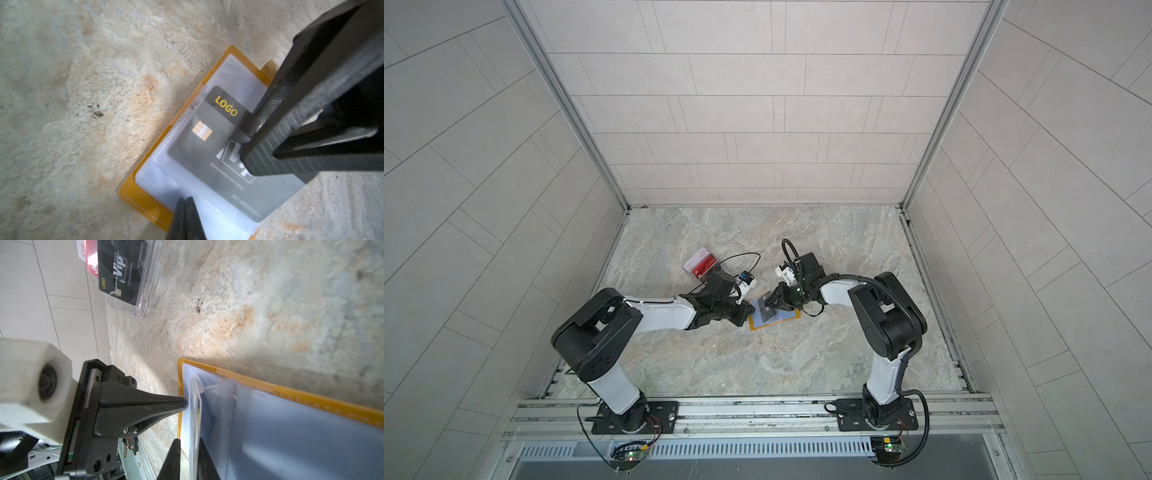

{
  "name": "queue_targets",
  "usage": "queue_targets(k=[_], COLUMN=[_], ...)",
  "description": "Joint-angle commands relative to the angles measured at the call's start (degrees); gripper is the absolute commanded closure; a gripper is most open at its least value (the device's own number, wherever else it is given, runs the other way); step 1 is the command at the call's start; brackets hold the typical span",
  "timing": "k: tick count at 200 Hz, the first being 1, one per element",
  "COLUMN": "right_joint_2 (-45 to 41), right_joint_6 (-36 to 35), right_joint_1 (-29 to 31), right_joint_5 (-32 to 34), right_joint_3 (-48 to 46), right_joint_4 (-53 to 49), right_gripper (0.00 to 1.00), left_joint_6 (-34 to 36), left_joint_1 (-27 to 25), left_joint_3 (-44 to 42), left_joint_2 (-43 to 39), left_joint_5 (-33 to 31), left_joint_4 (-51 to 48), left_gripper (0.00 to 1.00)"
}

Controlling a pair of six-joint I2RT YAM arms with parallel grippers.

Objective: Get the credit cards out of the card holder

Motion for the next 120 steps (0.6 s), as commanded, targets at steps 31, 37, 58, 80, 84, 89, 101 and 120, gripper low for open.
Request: queue_targets(k=[31, 37, 58, 80, 84, 89, 101, 120], right_joint_2=[-3.1, -3.3, -3.6, -3.8, -3.9, -3.9, -4.1, -4.4], right_joint_6=[-1.4, -1.5, -1.8, -2.0, -2.1, -2.2, -2.6, -3.5], right_joint_1=[-1.3, -1.5, -1.8, -2.1, -2.2, -2.2, -2.4, -2.7], right_joint_5=[-0.3, -0.3, -0.4, -0.4, -0.4, -0.4, -0.2, 0.2], right_joint_3=[0.3, 0.3, 0.3, 0.5, 0.5, 0.6, 0.8, 1.0], right_joint_4=[-2.2, -2.3, -2.7, -3.3, -3.4, -3.7, -4.4, -5.7], right_gripper=[0.85, 0.85, 0.85, 0.87, 0.87, 0.87, 0.88, 0.9], left_joint_6=[0.6, 0.6, 0.6, 0.7, 0.7, 0.7, 0.7, 0.7], left_joint_1=[-0.3, -0.3, -0.4, -0.3, -0.3, -0.3, -0.3, -0.3], left_joint_3=[-0.3, -0.3, -0.1, -0.1, -0.1, -0.1, -0.1, -0.2], left_joint_2=[1.8, 1.9, 2.1, 2.1, 2.1, 2.1, 2.1, 2.2], left_joint_5=[-1.6, -1.5, -1.5, -1.5, -1.5, -1.5, -1.5, -1.6], left_joint_4=[-4.7, -4.7, -4.7, -4.7, -4.7, -4.7, -4.7, -4.6], left_gripper=[1.0, 1.0, 1.0, 1.0, 1.0, 1.0, 1.0, 1.0])
